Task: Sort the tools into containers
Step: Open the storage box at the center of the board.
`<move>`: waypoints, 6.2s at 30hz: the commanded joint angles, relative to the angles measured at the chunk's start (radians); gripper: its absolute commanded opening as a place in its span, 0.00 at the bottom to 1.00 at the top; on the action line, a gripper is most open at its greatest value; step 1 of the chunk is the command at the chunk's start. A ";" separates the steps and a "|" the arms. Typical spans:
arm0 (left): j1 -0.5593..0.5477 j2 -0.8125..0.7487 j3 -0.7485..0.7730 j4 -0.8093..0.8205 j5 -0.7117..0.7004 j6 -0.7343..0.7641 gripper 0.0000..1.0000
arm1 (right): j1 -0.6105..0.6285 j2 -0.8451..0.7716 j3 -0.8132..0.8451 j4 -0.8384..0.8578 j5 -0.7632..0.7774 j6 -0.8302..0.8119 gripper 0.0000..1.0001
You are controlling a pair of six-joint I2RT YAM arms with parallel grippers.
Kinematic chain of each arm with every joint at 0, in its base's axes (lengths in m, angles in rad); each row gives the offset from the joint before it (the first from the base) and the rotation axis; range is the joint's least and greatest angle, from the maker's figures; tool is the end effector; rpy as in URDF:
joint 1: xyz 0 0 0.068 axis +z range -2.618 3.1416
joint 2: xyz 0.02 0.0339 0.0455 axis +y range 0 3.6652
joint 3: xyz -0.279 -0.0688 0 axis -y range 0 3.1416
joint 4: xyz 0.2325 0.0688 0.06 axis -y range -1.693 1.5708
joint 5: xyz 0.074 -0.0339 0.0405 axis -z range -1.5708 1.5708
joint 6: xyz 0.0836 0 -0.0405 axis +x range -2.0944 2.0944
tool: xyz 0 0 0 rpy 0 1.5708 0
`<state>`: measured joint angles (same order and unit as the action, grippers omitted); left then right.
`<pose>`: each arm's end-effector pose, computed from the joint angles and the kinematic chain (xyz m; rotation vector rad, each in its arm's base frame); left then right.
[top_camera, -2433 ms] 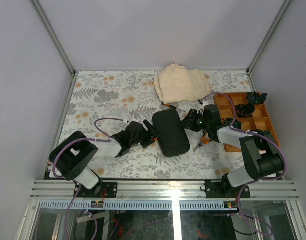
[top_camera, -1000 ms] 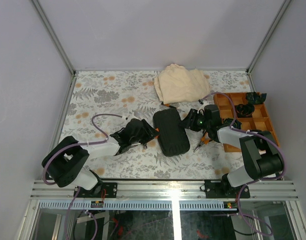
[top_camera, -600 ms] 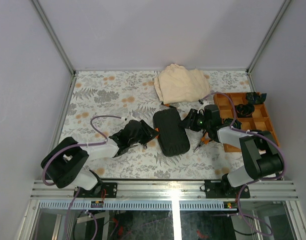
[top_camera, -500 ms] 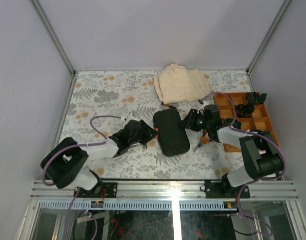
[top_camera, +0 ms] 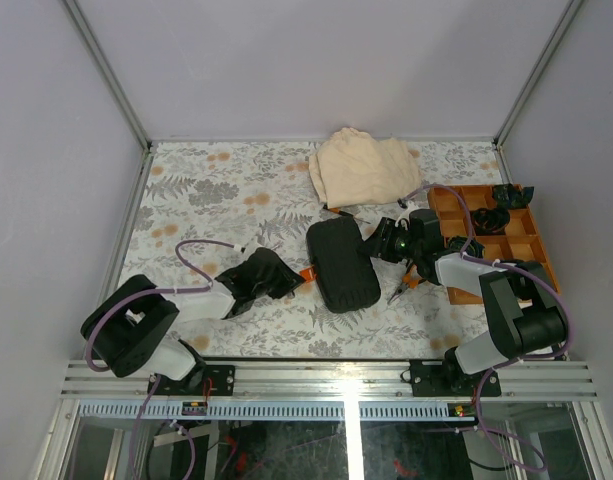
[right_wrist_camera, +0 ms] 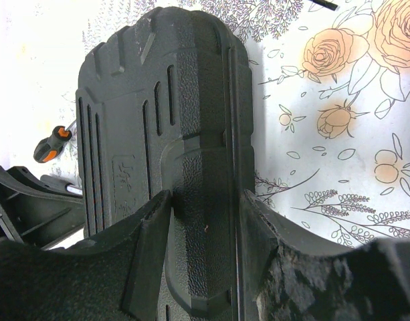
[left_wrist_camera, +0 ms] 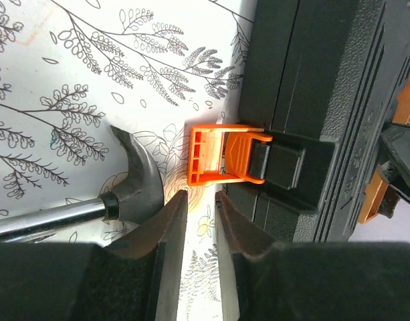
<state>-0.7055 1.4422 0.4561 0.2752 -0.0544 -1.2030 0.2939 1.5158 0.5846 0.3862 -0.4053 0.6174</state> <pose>0.2176 -0.1793 0.1267 -0.6353 2.3766 -0.8816 0.2973 0.1244 0.1632 0.1033 2.2184 0.9537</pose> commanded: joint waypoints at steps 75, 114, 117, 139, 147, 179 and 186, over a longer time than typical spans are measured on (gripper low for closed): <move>0.018 -0.135 0.174 -0.414 -0.024 0.277 0.48 | 0.361 -0.483 0.358 -0.927 0.558 -0.172 0.87; 0.120 0.052 0.127 -0.057 0.133 0.400 0.50 | 0.796 0.021 0.490 -0.803 1.005 -0.058 0.91; 0.131 0.053 0.132 -0.101 0.061 0.413 0.50 | 0.791 0.017 0.485 -0.801 1.003 -0.055 0.91; 0.202 -0.016 0.076 -0.041 0.183 0.413 0.56 | 0.769 -0.061 0.425 -0.768 0.978 -0.049 0.90; 0.144 0.072 0.064 0.016 0.193 0.378 0.50 | 0.769 -0.059 0.422 -0.762 0.964 -0.038 0.88; 0.084 0.256 0.076 0.014 0.124 0.332 0.23 | 0.769 0.053 0.497 -0.829 0.979 -0.075 0.94; 0.084 0.269 0.072 0.012 0.117 0.332 0.19 | 0.769 0.140 0.551 -0.854 1.010 -0.119 0.98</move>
<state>-0.6132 1.6505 0.5613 0.4179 0.1150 -0.8951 1.0683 1.6192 1.0691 -0.4385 0.5591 0.5301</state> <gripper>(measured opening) 0.195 0.971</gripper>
